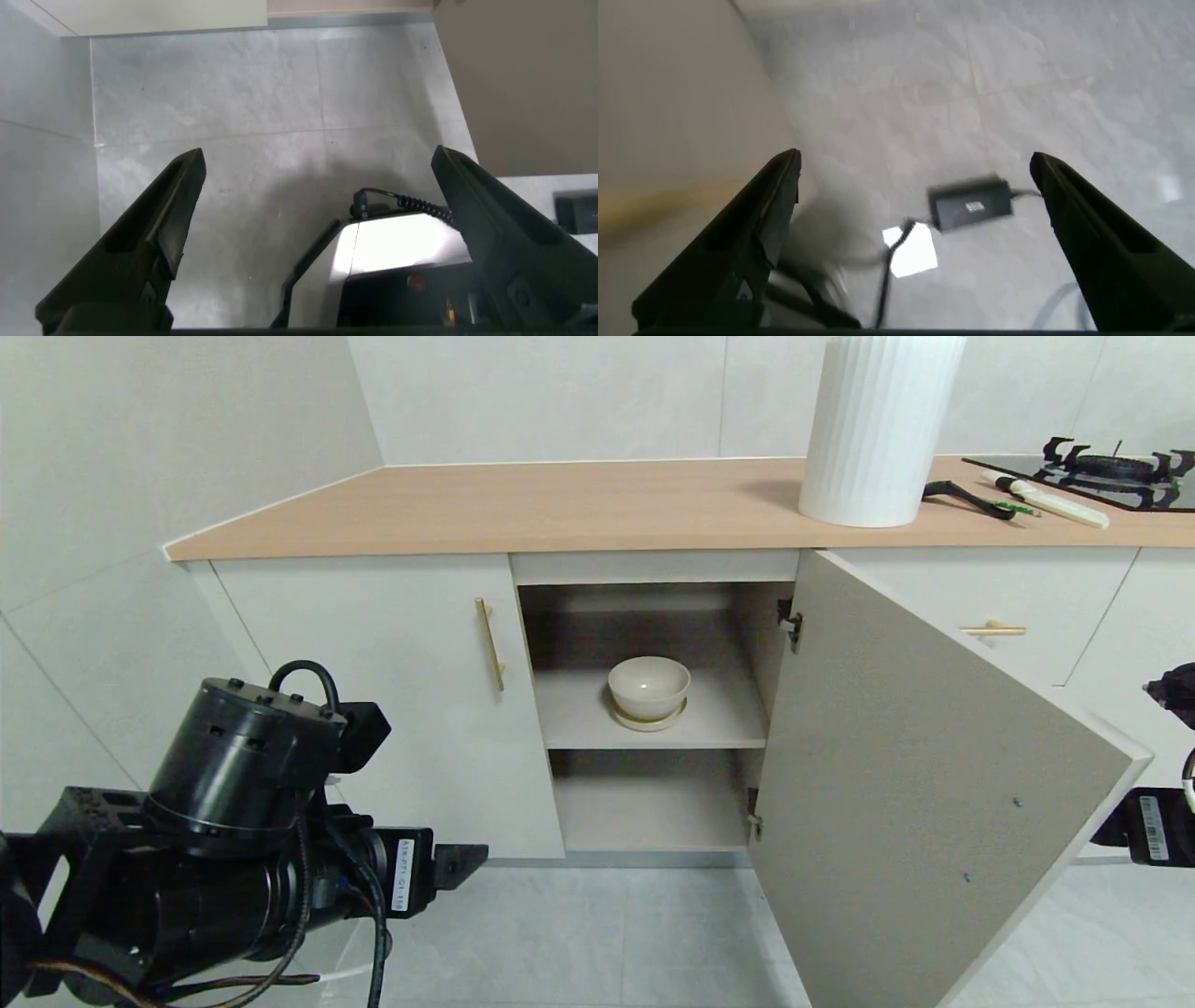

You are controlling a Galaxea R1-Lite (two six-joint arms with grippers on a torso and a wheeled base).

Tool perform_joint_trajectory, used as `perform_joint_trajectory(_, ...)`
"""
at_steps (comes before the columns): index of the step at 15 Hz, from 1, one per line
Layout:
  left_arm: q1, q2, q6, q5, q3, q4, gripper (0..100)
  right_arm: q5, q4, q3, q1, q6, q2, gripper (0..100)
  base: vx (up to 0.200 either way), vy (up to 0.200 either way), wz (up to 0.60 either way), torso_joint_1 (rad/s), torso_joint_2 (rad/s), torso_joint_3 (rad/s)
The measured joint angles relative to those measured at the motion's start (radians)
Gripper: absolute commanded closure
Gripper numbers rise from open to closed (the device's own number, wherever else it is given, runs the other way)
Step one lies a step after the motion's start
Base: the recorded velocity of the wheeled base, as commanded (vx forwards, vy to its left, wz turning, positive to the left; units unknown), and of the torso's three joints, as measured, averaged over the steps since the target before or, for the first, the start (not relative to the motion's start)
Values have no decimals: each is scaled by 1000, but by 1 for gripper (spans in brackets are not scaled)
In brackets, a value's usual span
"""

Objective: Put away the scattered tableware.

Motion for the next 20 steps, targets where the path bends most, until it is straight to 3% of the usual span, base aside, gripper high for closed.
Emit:
perform_joint_trajectory(6,-9,0,0,0,1,0,0,-1,-72,-2,7,41,40,0,0,0,0,0,0,0)
perform_joint_trajectory(11,-18,-1,0,0,3,0,0,0,-79,-1,76,93,44,0,0,0,0,0,0,0)
perform_joint_trajectory(17,-19,-3,0,0,1,0,0,0,-81,3,255,229,63,0,0,0,0,0,0,0)
perform_joint_trajectory(20,-18,-3,0,0,1,0,0,3,-148,8,338,302,94,0,0,0,0,0,0,0)
